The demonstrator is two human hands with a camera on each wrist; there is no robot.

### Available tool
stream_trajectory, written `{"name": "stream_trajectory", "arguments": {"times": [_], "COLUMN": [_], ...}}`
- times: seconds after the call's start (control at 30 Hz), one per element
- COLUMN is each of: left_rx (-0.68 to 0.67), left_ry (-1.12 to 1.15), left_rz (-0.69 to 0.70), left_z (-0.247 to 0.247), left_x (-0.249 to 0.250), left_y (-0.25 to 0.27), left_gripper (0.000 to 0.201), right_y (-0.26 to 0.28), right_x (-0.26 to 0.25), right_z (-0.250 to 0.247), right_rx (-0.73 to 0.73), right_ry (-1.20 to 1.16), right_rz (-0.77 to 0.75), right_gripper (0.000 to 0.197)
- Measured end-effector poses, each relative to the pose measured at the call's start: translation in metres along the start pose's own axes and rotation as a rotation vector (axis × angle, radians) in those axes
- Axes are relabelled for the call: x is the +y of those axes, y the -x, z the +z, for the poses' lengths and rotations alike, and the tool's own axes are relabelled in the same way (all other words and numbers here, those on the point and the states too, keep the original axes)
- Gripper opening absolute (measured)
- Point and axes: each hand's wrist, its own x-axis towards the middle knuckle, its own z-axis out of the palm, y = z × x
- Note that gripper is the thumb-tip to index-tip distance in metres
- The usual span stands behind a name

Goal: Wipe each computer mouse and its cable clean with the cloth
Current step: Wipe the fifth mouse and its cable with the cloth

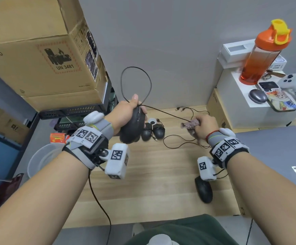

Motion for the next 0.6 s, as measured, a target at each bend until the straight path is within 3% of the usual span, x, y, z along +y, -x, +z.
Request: {"name": "stream_trajectory", "arguments": {"times": [0.13, 0.23, 0.4, 0.5, 0.6], "left_rx": [0.04, 0.104, 0.09, 0.092, 0.142], "left_ry": [-0.027, -0.206, -0.489, -0.558, -0.583], "left_rz": [-0.018, -0.049, -0.067, -0.061, -0.072], "left_z": [-0.015, -0.013, 0.015, 0.033, 0.041], "left_x": [0.002, -0.01, -0.02, -0.012, -0.004], "left_y": [0.004, -0.001, -0.007, -0.005, -0.005], "left_gripper": [0.066, 0.07, 0.072, 0.08, 0.094], "right_y": [-0.002, -0.003, 0.002, 0.017, 0.026], "right_x": [0.031, 0.018, -0.043, -0.082, -0.101], "right_z": [-0.007, -0.017, -0.033, -0.031, -0.023], "right_rx": [0.107, 0.154, 0.237, 0.142, 0.021], "right_ry": [-0.067, -0.205, -0.225, -0.22, -0.114], "right_rz": [0.199, 0.193, -0.134, -0.373, -0.507], "right_gripper": [0.015, 0.014, 0.009, 0.008, 0.017]}}
